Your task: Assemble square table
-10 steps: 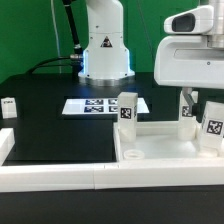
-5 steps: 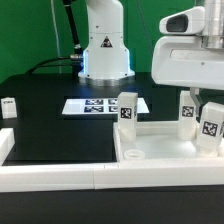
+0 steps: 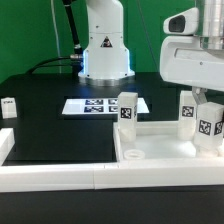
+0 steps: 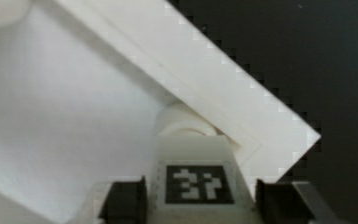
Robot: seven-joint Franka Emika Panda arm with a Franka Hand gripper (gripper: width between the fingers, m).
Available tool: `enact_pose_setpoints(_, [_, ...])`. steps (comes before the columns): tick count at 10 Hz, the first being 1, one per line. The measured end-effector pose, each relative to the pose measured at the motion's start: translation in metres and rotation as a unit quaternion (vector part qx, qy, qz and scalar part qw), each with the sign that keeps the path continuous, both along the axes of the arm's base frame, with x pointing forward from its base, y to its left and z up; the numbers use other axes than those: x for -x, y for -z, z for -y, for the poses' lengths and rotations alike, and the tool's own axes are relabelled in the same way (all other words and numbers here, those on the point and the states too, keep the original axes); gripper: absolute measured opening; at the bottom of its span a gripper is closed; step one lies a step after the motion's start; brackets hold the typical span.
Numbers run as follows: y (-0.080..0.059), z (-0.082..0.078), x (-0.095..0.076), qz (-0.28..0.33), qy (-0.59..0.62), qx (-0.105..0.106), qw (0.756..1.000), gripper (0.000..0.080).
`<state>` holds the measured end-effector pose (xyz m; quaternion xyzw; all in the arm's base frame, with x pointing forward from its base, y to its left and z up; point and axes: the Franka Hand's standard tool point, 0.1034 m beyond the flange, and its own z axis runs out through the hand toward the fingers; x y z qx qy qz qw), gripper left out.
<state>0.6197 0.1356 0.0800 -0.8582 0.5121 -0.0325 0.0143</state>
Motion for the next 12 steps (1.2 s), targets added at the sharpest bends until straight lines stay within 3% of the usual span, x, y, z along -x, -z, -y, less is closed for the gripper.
enact_pose_setpoints(3, [0.000, -0.008, -0.005, 0.003, 0.226, -0.053, 0.973, 0.0293])
enact_pose_setpoints(5, [-0.002, -0.005, -0.009, 0.007, 0.281, -0.070, 0.957, 0.0293])
enact_pose_setpoints(7, [-0.002, -0.005, -0.009, 0.006, 0.273, -0.069, 0.960, 0.0293])
enact_pose_setpoints(8, [-0.001, -0.004, -0.008, 0.015, 0.203, -0.062, 0.977, 0.0489])
enact_pose_setpoints(9, [-0.001, -0.003, -0.007, 0.019, 0.159, -0.057, 0.985, 0.0489])
enact_pose_setpoints(10, [-0.001, 0.001, -0.004, 0.021, 0.065, -0.042, 0.997, 0.0615])
enact_pose_setpoints(12, [0.000, 0.003, -0.002, 0.022, -0.021, -0.030, 0.999, 0.0639])
